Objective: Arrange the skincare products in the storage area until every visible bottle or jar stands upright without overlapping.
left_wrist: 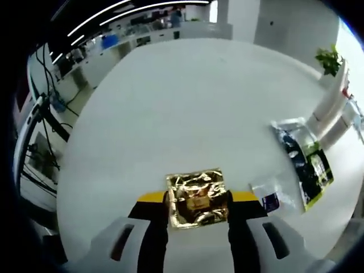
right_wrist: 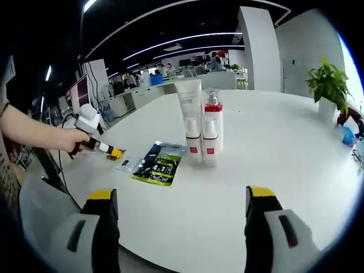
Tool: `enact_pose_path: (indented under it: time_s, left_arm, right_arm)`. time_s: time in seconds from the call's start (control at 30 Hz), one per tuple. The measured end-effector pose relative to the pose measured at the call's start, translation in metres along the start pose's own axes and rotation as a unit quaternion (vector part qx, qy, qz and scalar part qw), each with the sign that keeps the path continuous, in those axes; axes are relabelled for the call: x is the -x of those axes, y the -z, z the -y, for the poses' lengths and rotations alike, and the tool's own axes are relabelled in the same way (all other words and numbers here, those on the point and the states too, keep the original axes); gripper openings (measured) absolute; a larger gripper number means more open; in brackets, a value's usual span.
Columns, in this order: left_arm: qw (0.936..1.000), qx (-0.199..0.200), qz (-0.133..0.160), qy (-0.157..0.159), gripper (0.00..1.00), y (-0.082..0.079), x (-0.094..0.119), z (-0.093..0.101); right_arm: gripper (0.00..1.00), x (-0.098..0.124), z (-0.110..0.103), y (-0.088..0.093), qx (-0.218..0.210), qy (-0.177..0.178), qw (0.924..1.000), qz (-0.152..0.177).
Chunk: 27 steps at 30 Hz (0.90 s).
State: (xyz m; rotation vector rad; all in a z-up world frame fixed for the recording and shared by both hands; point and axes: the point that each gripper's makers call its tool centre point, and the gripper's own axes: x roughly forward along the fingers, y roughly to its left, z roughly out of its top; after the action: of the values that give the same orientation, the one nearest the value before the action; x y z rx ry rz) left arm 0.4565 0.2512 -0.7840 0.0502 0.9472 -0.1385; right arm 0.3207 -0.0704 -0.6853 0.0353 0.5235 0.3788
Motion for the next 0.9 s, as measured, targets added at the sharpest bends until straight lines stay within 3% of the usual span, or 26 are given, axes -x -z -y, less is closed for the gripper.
enact_pose_path:
  time_s: [0.13, 0.5, 0.9]
  left_arm:
    - [0.9998, 0.018, 0.01, 0.007, 0.35, -0.001, 0.004, 0.003]
    - [0.9995, 0.02, 0.024, 0.011, 0.33, -0.004, 0.019, 0.01]
    - [0.9933, 0.0, 0.112, 0.029, 0.33, -0.036, 0.048, 0.023]
  right_arm:
    - [0.93, 0.0, 0.0, 0.0, 0.0, 0.0, 1.0, 0.001]
    - [0.93, 0.0, -0.001, -0.001, 0.002, -0.001, 1.0, 0.002]
    - [0.92, 0.001, -0.004, -0.003, 0.01, -0.007, 0.9999, 0.007]
